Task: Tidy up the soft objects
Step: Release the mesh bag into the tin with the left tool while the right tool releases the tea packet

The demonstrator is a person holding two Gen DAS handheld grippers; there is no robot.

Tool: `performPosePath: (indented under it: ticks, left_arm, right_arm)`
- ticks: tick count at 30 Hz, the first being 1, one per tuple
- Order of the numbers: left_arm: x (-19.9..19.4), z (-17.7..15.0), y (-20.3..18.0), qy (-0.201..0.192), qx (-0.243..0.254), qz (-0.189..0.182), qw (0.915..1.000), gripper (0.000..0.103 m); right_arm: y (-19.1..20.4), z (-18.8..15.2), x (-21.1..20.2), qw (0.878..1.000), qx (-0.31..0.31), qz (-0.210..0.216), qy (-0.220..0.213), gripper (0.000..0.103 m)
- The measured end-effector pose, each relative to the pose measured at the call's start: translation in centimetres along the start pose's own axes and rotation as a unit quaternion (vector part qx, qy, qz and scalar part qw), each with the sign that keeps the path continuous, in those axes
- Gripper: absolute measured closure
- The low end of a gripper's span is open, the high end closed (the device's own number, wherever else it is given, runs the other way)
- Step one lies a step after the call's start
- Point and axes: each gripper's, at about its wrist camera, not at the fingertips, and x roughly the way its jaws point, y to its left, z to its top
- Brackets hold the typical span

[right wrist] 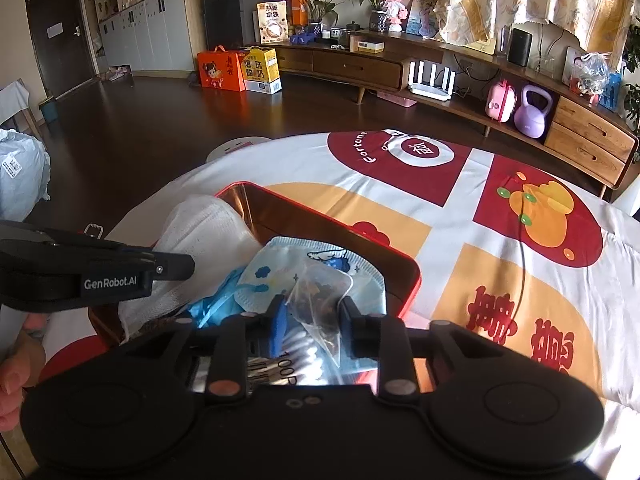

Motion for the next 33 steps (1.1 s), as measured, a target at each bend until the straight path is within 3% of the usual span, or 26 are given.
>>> performPosePath:
  ticks: [4, 8, 13, 33]
  left_arm:
    - [-0.2, 0.0, 0.2, 0.006, -0.005, -0.003, 1.0, 0.089]
    - [-0.5, -0.2, 0.2, 0.01, -0.006, -0.001, 0.9999, 0.085]
    - [-1.2, -0.5, 0.1, 0.008, 0.001, 0.004, 1.0, 0.074]
    - [-7.3, -2.2, -2.2, -0.049, 0.063, -0.001, 0.9968, 0.074]
  right_arm:
    - [0.2, -0.1, -0.4, 1.0, -0.009, -0.002, -0.005, 0.063]
    - [0.3, -0.3, -0.9, 1.0, -0.011, -0.001, -0.007, 0.062]
    - [0.4, -0.5, -1.9, 1.0, -0.012, 0.0, -0.017, 0.049]
    - [-0.2, -2.2, -9.3, 0.997, -0.008, 0.031, -0.077, 0.035]
